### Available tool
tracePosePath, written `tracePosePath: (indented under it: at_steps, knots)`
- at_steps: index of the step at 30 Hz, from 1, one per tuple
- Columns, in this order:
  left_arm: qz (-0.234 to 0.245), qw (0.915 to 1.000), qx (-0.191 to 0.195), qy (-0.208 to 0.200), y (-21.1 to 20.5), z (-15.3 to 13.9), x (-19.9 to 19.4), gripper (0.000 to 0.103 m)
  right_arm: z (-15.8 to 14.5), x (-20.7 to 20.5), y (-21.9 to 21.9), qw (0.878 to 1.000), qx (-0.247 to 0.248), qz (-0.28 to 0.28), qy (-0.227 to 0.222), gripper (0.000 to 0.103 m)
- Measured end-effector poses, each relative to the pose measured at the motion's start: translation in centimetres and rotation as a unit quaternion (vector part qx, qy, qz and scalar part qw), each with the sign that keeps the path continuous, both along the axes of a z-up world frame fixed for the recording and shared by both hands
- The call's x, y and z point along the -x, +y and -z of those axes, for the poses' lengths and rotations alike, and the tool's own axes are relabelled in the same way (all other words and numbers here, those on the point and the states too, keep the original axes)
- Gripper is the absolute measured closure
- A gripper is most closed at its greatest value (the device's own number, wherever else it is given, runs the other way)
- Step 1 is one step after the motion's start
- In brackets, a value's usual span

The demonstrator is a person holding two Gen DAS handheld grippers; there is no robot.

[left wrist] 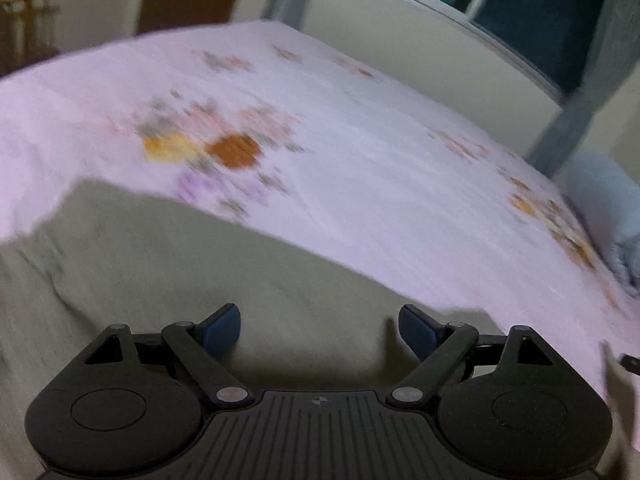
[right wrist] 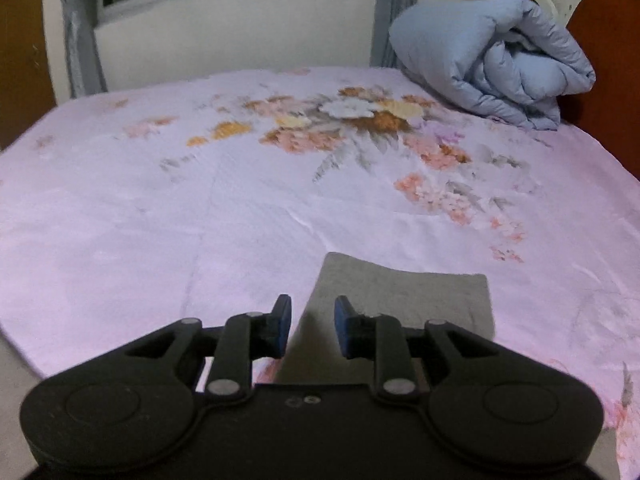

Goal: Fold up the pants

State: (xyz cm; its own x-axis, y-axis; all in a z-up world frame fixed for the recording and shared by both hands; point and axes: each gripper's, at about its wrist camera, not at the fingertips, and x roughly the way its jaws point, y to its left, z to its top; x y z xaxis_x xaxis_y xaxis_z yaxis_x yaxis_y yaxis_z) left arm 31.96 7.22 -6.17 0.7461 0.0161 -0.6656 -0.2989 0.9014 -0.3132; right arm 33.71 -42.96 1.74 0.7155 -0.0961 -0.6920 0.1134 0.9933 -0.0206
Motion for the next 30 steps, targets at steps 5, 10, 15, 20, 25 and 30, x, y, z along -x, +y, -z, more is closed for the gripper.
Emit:
tracePosePath:
  at_steps: [5,10,15,20,25,30]
  knots:
    - [-0.014,0.9998,-0.015,0.007,1.1,1.1,-1.7,0.017,2.3,-3.7,0.5,0.998,0.038,0.030,0.033,0.078]
    - [-0.008,0.9994,-0.033,0.005,0.3,1.5,-1.6,0.016,4.0,-6.3,0.4,0.992,0.062,0.076,0.079,0.062]
    - [0.010,0.9989,-0.046,0.006,0.3,1.9,-1.2,0.016,3.4,-5.6,-1.1,0.992,0.049,0.085,0.080,0.103]
    - [0.015,0.9992,-0.038,-0.002,0.3,1.1,-0.4,0.016,-0.9,-1.6,-2.9,0.996,0.024,0.081,0.007,0.103]
    - [0.057,0.9981,-0.020,-0.010,0.1,0.1,2.3,0.016,-6.5,4.8,-7.0,0.993,-0.018,0.098,-0.067,0.103]
    - [0.112,0.9936,0.014,-0.003,-0.6,-0.6,6.6,0.016,-10.3,12.7,-11.0,0.985,-0.036,0.114,-0.123,0.103]
